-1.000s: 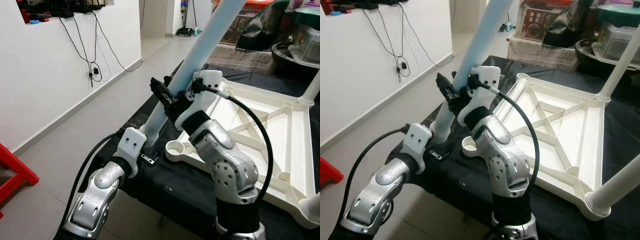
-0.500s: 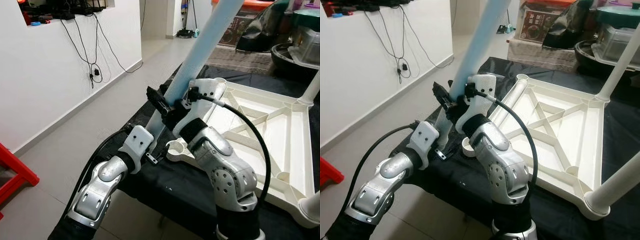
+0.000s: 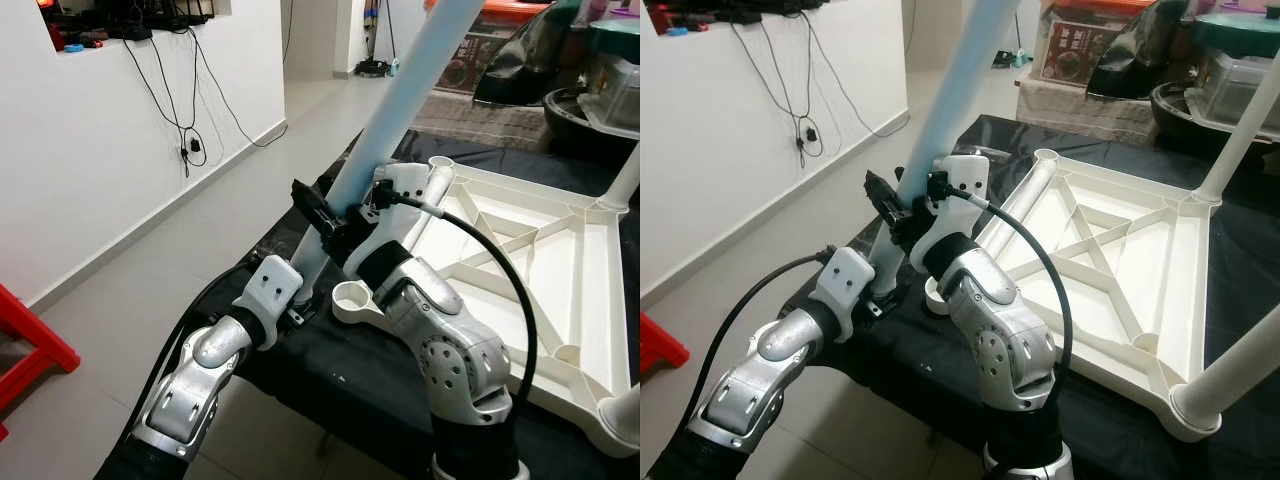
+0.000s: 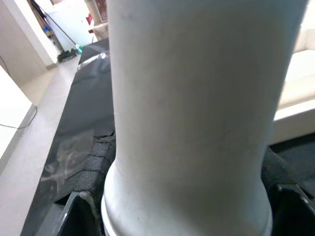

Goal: Building children table

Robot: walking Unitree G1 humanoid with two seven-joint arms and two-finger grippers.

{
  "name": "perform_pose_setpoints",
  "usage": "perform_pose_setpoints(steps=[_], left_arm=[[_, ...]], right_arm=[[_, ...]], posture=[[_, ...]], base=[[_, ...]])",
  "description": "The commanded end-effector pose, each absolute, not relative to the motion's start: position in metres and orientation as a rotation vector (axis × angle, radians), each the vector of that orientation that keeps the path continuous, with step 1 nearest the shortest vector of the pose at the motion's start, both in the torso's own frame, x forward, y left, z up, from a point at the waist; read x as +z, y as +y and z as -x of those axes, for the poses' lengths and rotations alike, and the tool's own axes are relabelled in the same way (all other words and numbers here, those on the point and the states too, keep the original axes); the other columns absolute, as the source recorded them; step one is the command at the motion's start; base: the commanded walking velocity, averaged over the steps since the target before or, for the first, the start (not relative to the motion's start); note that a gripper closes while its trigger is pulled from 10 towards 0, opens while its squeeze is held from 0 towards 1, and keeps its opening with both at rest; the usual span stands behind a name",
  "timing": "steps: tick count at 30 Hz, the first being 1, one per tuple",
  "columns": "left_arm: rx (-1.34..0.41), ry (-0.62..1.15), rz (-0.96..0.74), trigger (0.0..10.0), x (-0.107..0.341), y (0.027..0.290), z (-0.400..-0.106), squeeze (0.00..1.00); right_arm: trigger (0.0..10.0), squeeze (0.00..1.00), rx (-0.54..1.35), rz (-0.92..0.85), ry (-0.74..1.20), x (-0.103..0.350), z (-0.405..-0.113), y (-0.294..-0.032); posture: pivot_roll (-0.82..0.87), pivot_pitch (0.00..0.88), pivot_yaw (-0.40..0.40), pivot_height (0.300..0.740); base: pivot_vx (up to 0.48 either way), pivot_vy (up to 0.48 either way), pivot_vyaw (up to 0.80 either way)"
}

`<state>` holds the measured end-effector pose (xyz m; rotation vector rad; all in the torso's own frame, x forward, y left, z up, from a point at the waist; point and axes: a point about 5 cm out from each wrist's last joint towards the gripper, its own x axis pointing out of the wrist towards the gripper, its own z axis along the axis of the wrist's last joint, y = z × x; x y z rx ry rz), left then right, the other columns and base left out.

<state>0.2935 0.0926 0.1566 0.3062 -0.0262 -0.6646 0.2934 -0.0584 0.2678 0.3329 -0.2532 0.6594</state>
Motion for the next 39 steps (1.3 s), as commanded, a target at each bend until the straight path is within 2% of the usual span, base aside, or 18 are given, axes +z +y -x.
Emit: perform_pose_setpoints(steps=[1, 2, 5, 7, 9, 10, 12, 13, 17, 19, 21, 24, 39], left_arm=[[-0.745, -0.010, -0.320, 9.2, 0.152, 0.086, -0.286, 0.00], [-0.754, 0.001, -0.300, 10.0, 0.152, 0.088, -0.283, 0.00], [-0.766, 0.012, -0.272, 10.0, 0.152, 0.090, -0.279, 0.00], [-0.825, 0.035, -0.187, 10.0, 0.152, 0.097, -0.267, 0.00], [-0.825, 0.035, -0.187, 10.0, 0.152, 0.097, -0.267, 0.00], [-0.871, 0.062, -0.104, 10.0, 0.154, 0.102, -0.260, 0.00], [-0.871, 0.062, -0.104, 10.0, 0.154, 0.102, -0.260, 0.00], [-0.941, 0.098, -0.021, 10.0, 0.155, 0.106, -0.250, 0.00], [-0.941, 0.098, -0.021, 10.0, 0.155, 0.106, -0.250, 0.00], [-1.102, 0.193, 0.107, 10.0, 0.156, 0.115, -0.230, 0.00], [-1.102, 0.193, 0.107, 10.0, 0.156, 0.115, -0.230, 0.00], [-1.238, 0.290, 0.221, 10.0, 0.152, 0.118, -0.212, 0.00], [-1.297, 0.431, 0.231, 10.0, 0.143, 0.131, -0.199, 0.00]], right_arm=[[10.0, 1.00, 0.677, -0.321, -0.265, 0.269, -0.297, -0.058], [10.0, 0.00, 0.693, -0.289, -0.256, 0.267, -0.300, -0.061], [10.0, 0.00, 0.746, -0.319, -0.238, 0.265, -0.301, -0.063], [10.0, 0.00, 0.910, -0.317, -0.186, 0.260, -0.304, -0.069], [10.0, 0.00, 0.910, -0.317, -0.186, 0.260, -0.304, -0.069], [10.0, 0.00, 1.019, -0.323, -0.161, 0.260, -0.302, -0.073], [10.0, 0.00, 1.019, -0.323, -0.161, 0.260, -0.302, -0.073], [10.0, 0.00, 1.150, -0.330, -0.131, 0.261, -0.297, -0.076], [10.0, 0.00, 1.150, -0.330, -0.131, 0.261, -0.297, -0.076], [10.0, 0.00, 1.390, -0.346, -0.059, 0.260, -0.285, -0.078], [10.0, 0.00, 1.390, -0.346, -0.059, 0.260, -0.285, -0.078], [10.0, 0.00, 1.531, -0.310, -0.011, 0.253, -0.275, -0.075], [10.0, 0.00, 1.629, -0.226, 0.091, 0.243, -0.271, -0.073]], posture=[[0.07, 0.009, -0.009, 0.740], [0.08, 0.008, -0.008, 0.740], [0.08, 0.008, -0.008, 0.740], [0.08, 0.003, -0.006, 0.740], [0.08, 0.003, -0.006, 0.740], [0.08, 0.001, -0.009, 0.740], [0.08, 0.001, -0.009, 0.740], [0.08, 0.000, -0.008, 0.740], [0.08, 0.000, -0.008, 0.740], [0.08, 0.000, -0.011, 0.740], [0.08, 0.000, -0.011, 0.740], [0.08, 0.000, -0.010, 0.740], [0.07, 0.000, -0.007, 0.740]], base=[[0.000, 0.000, 0.00], [0.000, 0.000, 0.00], [0.000, 0.000, 0.00], [0.000, 0.000, 0.00], [0.000, 0.000, 0.00], [0.000, 0.000, 0.00], [0.000, 0.000, 0.00], [0.000, 0.000, 0.00], [0.000, 0.000, 0.00], [0.000, 0.000, 0.00], [0.000, 0.000, 0.00], [0.000, 0.000, 0.00], [0.000, 0.000, 0.00]])
